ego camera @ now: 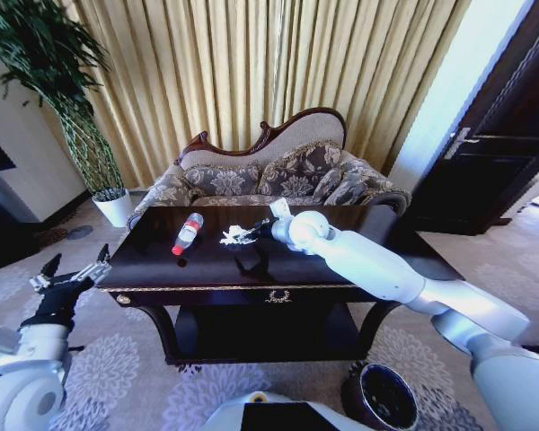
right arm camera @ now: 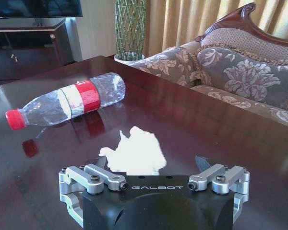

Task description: Move to the front of the table and place the trash on the table into the trash bin.

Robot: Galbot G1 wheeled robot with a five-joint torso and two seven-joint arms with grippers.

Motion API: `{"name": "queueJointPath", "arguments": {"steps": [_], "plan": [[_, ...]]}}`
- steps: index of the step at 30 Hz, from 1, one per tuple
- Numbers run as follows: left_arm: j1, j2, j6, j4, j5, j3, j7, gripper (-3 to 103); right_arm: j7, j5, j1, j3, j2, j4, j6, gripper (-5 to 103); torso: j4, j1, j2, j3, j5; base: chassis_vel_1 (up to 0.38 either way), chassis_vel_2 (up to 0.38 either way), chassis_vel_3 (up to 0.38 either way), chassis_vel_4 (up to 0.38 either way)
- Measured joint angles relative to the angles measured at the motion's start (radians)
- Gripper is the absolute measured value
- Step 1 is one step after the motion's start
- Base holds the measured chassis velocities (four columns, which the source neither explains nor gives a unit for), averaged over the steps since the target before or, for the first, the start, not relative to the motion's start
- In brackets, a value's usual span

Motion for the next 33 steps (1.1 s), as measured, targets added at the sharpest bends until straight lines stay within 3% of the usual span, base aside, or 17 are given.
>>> {"name": "queueJointPath", "arguments": {"steps": [13,15,17,20,25,26,29,33], "plan": [[-0.004,-0.001,0.000,0.009,-0.001,-0.001,0.000,100,-0.001,-0.012,0.003,-0.024,0.050,-0.033,0.003,100,0.0001,0.000,0.000,0.000,0.0000,0.000,0.000,0.000,0.000],[-0.004,-0.001,0.000,0.009,-0.001,-0.001,0.000,100,-0.002,-0.020,0.008,-0.027,0.059,-0.048,0.004,93,0.0001,0.000,0.000,0.000,0.0000,0.000,0.000,0.000,0.000],[-0.003,-0.001,0.000,0.009,-0.001,-0.001,0.000,100,-0.002,-0.020,0.010,-0.027,0.060,-0.050,0.004,93,0.0001,0.000,0.000,0.000,0.0000,0.000,0.000,0.000,0.000],[-0.003,-0.001,0.000,0.009,-0.002,-0.006,0.000,100,-0.003,-0.023,0.011,-0.029,0.059,-0.054,0.005,78,0.0000,0.000,0.000,0.000,0.0000,0.000,0.000,0.000,0.000],[-0.003,-0.002,0.000,0.009,-0.003,-0.007,0.001,100,-0.004,-0.023,0.011,-0.029,0.052,-0.054,0.006,66,0.0000,0.000,0.000,0.000,0.0000,0.000,0.000,0.000,0.000],[-0.002,-0.002,0.000,0.008,-0.003,-0.007,0.001,100,-0.004,-0.024,0.011,-0.028,0.050,-0.053,0.006,56,0.0000,0.000,0.000,0.000,0.0000,0.000,0.000,0.000,0.000],[-0.002,-0.003,0.000,0.007,-0.003,-0.007,0.002,100,-0.005,-0.024,0.010,-0.027,0.047,-0.052,0.006,50,0.0000,0.000,0.000,0.000,0.0000,0.000,0.000,0.000,0.000],[-0.001,-0.003,0.000,0.006,-0.003,-0.007,0.003,100,-0.006,-0.031,0.007,-0.024,0.043,-0.050,0.008,34,0.0000,0.000,0.000,0.000,0.0000,0.000,0.000,0.000,0.000]]}}
